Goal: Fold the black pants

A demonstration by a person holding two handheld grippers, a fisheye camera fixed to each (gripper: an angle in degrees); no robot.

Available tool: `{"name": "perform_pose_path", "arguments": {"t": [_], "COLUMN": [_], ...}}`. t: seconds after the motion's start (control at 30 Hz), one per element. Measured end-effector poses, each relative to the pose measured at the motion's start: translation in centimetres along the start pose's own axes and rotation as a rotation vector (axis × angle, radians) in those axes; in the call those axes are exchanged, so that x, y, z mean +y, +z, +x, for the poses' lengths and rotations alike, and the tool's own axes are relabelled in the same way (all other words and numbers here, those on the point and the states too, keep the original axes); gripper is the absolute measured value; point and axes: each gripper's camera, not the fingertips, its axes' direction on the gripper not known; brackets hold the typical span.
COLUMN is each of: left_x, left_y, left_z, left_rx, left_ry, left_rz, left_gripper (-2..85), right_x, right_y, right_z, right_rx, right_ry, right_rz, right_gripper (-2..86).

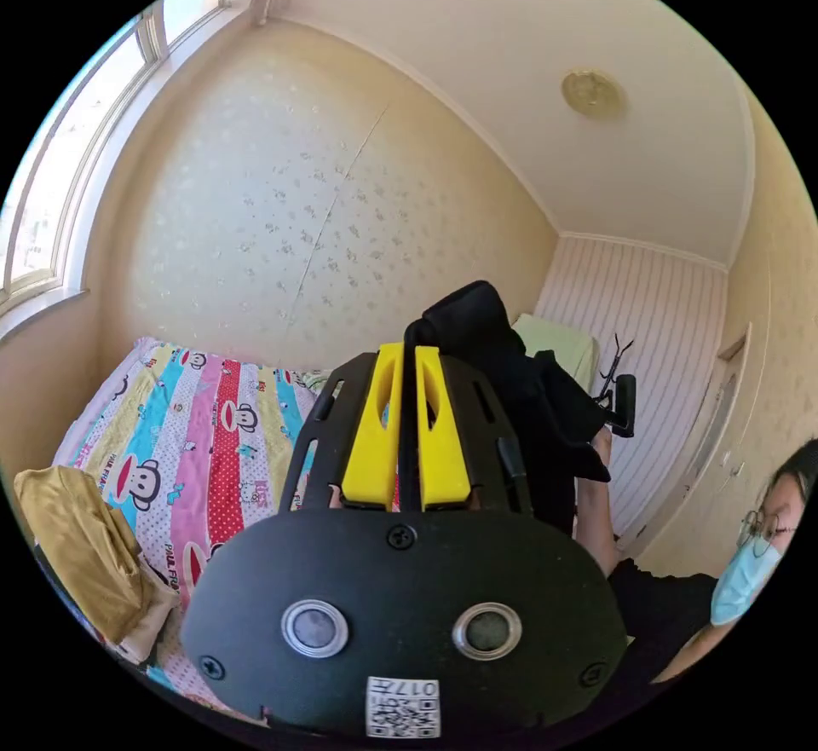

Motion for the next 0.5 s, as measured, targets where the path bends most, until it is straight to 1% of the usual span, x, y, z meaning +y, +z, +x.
{"name": "perform_pose_path", "arguments": {"t": [0.03,0.07,0.1,0.17,0.2,0.27,0.33,0.4,0.47,0.5], "left_x": [-0.7,-0.7,0.2,2.7,5.0,8.8,14.4,18.8,22.8,25.0], "left_y": [3.4,4.9,7.3,9.3,10.1,11.3,12.8,12.9,11.7,10.4], "left_z": [-2.6,-3.8,-6.4,-9.4,-11.1,-13.4,-15.7,-17.0,-18.0,-18.4], "left_rx": [-0.047,-0.076,-0.110,-0.069,-0.049,-0.068,-0.100,-0.103,-0.068,-0.028], "left_ry": [-0.016,-0.044,-0.115,-0.132,-0.132,-0.134,-0.096,-0.094,-0.127,-0.153], "left_rz": [-0.072,-0.111,-0.172,-0.186,-0.188,-0.257,-0.426,-0.532,-0.602,-0.627], "left_gripper": [3.2,3.3,3.0,1.6,0.6,0.0,0.0,0.3,0.6,0.9], "right_x": [-1.3,-1.4,-1.0,2.0,3.0,8.2,12.8,17.5,23.3,24.7], "right_y": [4.3,8.2,9.8,14.7,15.6,19.3,21.5,23.2,25.0,25.3], "right_z": [2.3,4.6,5.6,8.2,8.8,10.9,12.0,12.6,12.1,11.8], "right_rx": [0.060,0.100,0.103,-0.015,-0.051,-0.137,-0.173,-0.210,-0.303,-0.334], "right_ry": [0.054,0.131,0.159,0.168,0.165,0.177,0.195,0.214,0.226,0.233], "right_rz": [-0.070,-0.136,-0.162,-0.202,-0.208,-0.273,-0.335,-0.401,-0.503,-0.521], "right_gripper": [4.8,5.6,5.6,5.4,5.2,5.0,5.7,7.1,8.8,9.1]}}
